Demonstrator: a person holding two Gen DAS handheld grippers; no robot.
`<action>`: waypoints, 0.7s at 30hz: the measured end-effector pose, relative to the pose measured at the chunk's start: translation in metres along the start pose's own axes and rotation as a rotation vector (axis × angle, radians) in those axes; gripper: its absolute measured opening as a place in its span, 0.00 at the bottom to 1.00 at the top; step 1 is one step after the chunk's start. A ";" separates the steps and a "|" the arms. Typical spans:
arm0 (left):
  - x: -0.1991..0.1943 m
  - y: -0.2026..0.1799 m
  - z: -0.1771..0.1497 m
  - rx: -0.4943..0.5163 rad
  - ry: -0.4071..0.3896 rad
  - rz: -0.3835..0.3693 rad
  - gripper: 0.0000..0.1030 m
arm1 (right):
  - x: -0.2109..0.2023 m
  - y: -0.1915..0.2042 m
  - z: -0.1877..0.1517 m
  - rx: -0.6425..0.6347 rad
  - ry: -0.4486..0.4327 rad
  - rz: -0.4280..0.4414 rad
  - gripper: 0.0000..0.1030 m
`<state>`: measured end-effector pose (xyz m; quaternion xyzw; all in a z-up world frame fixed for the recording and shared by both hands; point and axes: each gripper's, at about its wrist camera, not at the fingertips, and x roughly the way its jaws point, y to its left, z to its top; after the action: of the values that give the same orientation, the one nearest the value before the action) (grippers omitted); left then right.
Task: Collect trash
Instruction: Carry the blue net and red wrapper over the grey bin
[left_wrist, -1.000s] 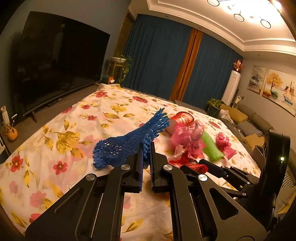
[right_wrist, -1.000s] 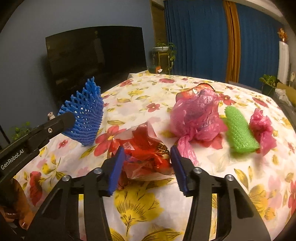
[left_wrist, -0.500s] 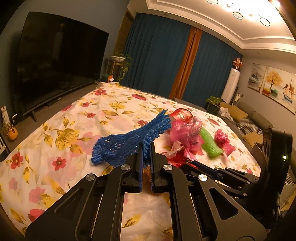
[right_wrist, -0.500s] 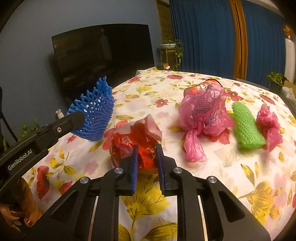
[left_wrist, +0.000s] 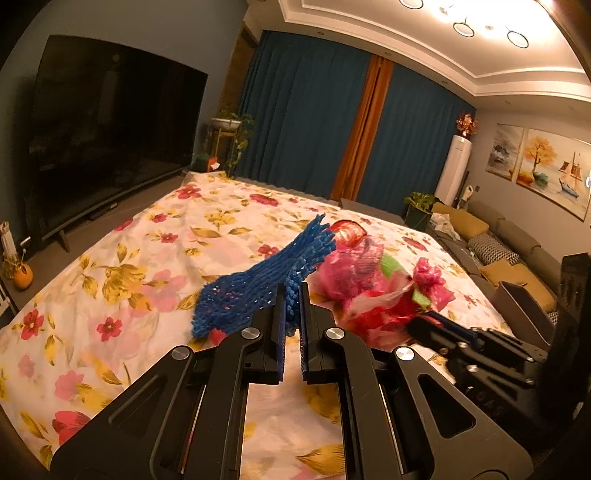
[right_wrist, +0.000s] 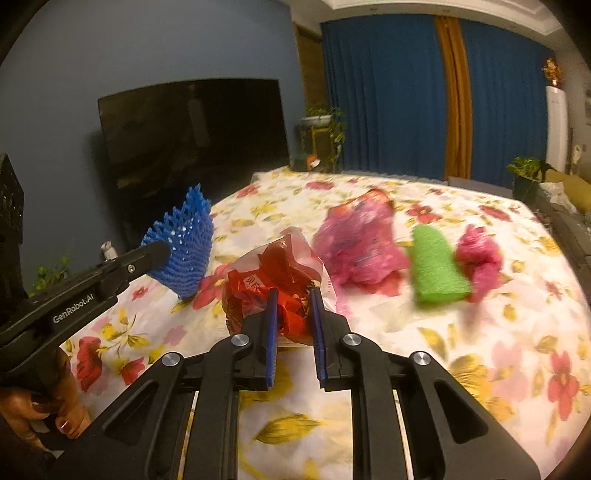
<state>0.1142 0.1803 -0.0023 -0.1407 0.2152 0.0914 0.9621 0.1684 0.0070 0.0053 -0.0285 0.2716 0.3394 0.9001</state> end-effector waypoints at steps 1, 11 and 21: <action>-0.001 -0.003 0.000 0.004 -0.001 -0.004 0.05 | -0.005 -0.005 0.000 0.006 -0.010 -0.009 0.17; -0.004 -0.047 0.005 0.055 -0.010 -0.070 0.05 | -0.064 -0.056 0.004 0.061 -0.103 -0.125 0.17; 0.002 -0.109 0.007 0.131 -0.006 -0.153 0.05 | -0.117 -0.101 0.011 0.097 -0.194 -0.230 0.17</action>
<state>0.1439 0.0801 0.0282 -0.0931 0.2064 0.0039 0.9740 0.1640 -0.1381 0.0608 0.0171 0.1946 0.2216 0.9554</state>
